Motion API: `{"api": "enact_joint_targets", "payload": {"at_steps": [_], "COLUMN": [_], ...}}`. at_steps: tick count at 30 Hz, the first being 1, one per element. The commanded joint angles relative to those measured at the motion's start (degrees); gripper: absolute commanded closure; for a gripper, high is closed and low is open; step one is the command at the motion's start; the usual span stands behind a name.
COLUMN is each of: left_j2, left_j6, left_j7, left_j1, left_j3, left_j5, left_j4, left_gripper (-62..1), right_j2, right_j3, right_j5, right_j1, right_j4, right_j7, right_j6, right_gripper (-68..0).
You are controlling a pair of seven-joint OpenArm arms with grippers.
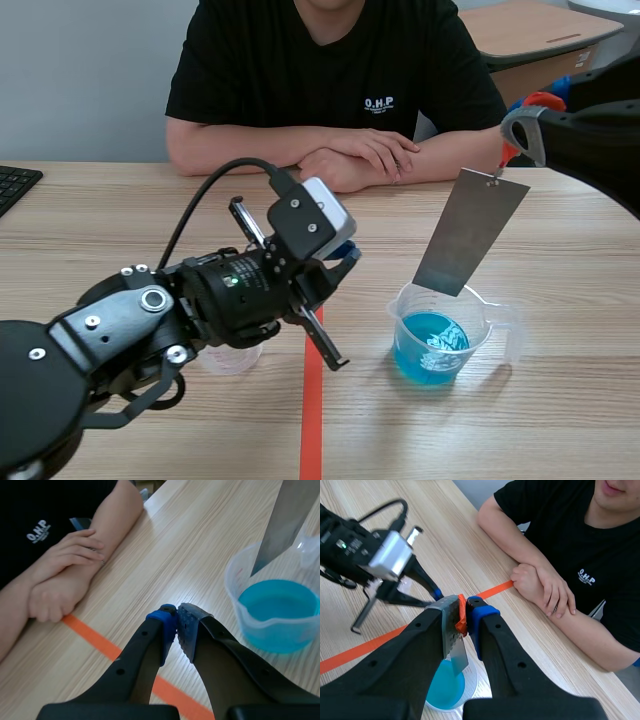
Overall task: Do the redox reaction experiment.
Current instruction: 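Point at the plate with the left hand, then lower the plate into the blue solution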
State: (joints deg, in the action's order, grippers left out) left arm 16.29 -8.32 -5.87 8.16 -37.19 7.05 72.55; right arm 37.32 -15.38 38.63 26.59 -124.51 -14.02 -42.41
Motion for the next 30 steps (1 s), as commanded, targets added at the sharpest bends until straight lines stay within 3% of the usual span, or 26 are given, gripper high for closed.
{"api": "enact_joint_targets", "payload": {"at_steps": [1, 9, 14, 19, 23, 30], "left_j2": [2.29, 13.51, 17.07, 17.20, 16.76, 12.07], "left_j6": [0.76, 8.37, 11.85, 13.35, 13.40, 14.64], "left_j7": [-0.79, -0.76, -0.76, -0.79, -0.83, -0.81], "left_j1": [-1.77, -15.69, -27.41, -38.12, -45.38, -54.58], "left_j3": [1.20, 9.94, 19.06, 28.35, 34.23, 43.19], "left_j5": [-0.46, -1.36, -1.51, -2.19, -5.31, -6.51], "left_j4": [3.50, 14.88, 19.54, 21.18, 21.40, 21.40], "left_gripper": [-4.9, -4.9, -4.9, -4.9, -4.9, -4.9], "right_j2": [0.44, 0.44, 0.44, 0.44, 0.44, 0.44], "right_j3": [-0.09, -0.09, -0.09, -0.09, -0.02, 2.23], "right_j5": [0.83, 0.81, 0.76, 0.61, 0.61, -0.26], "right_j1": [0.09, 0.09, 0.09, 0.09, 0.09, 0.07], "right_j4": [-1.07, -1.07, -1.07, -1.05, -0.85, 1.03], "right_j7": [0.83, 0.15, -0.24, -0.24, -0.22, -0.17], "right_j6": [-0.31, -0.31, -0.31, -0.31, -0.31, -0.31], "right_gripper": [-1.7, -1.7, -1.7, -1.7, -1.7, -1.7]}}
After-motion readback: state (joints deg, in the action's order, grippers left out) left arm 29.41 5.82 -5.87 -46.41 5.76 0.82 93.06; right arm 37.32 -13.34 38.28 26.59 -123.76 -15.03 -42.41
